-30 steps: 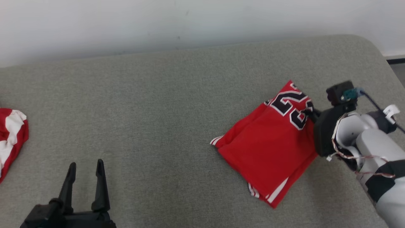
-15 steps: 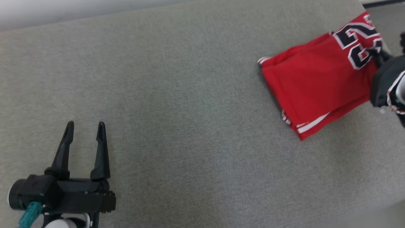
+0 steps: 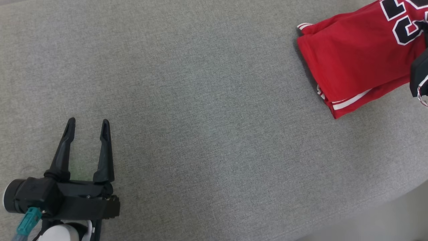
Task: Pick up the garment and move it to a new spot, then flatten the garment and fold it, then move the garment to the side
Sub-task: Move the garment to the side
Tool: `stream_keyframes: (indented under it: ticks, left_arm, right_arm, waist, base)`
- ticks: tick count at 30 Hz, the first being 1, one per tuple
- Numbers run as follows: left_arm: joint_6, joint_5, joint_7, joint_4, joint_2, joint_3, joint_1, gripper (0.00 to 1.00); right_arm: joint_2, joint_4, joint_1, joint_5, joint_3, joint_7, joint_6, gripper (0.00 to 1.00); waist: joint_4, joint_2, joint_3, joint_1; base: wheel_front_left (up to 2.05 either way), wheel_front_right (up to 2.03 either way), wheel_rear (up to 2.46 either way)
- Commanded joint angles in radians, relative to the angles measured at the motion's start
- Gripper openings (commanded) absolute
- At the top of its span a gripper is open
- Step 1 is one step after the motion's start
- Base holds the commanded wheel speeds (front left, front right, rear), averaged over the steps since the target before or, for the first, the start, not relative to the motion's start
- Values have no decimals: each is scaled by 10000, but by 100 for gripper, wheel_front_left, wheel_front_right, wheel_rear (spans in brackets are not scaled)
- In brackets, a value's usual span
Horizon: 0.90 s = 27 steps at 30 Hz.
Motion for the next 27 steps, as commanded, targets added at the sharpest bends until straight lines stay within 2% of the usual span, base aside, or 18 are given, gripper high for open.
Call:
stream_keyframes:
  ticks: [1,2,3,4,5,12,17,22,27]
  left_arm:
    - [-12,4,-6,41,24,-19,-115,100]
    - [-14,-12,-6,84,13,-48,-114,100]
    - [-17,-29,-6,126,1,-59,-97,100]
    - [-19,-46,-6,160,-13,-72,-78,100]
    - [-22,-61,-6,205,-27,-79,-47,100]
    - [-19,-159,-6,510,-175,10,379,100]
    - [119,-331,-6,819,-365,77,834,100]
    - [453,-629,-4,934,-436,56,1464,100]
    - [755,-873,-6,1060,-449,-7,2135,100]
  right_arm:
    - [175,-35,96,-319,-229,-96,-27,0]
    - [291,-49,189,-524,-409,-116,-27,0]
    - [395,-74,292,-675,-571,-142,-27,21]
    - [439,-98,367,-834,-687,-159,-27,51]
    - [480,-95,432,-1004,-830,-120,-27,100]
    - [1079,-323,1112,-1497,-1435,-433,-27,100]
    - [1724,-893,2122,-594,-1808,-1486,-27,100]
    - [2380,-2142,3744,253,-2016,-2353,-27,100]
    - [2728,-3635,5571,904,-1633,-2803,-27,100]
  waist:
    - [38,-2,-52,-1]
    - [71,-2,-95,-1]
    - [105,-2,-144,-1]
    - [145,-2,-199,-1]
    - [189,-2,-270,-1]
    - [527,-2,-1231,-1]
    - [884,-2,-2429,-1]
    - [1162,-2,-3549,-1]
    - [1473,-2,-4347,-1]
  base:
    - [0,0,0]
    - [0,0,0]
    - [0,0,0]
    - [0,0,0]
    - [0,0,0]
    - [0,0,0]
    - [0,0,0]
    - [0,0,0]
    - [0,0,0]
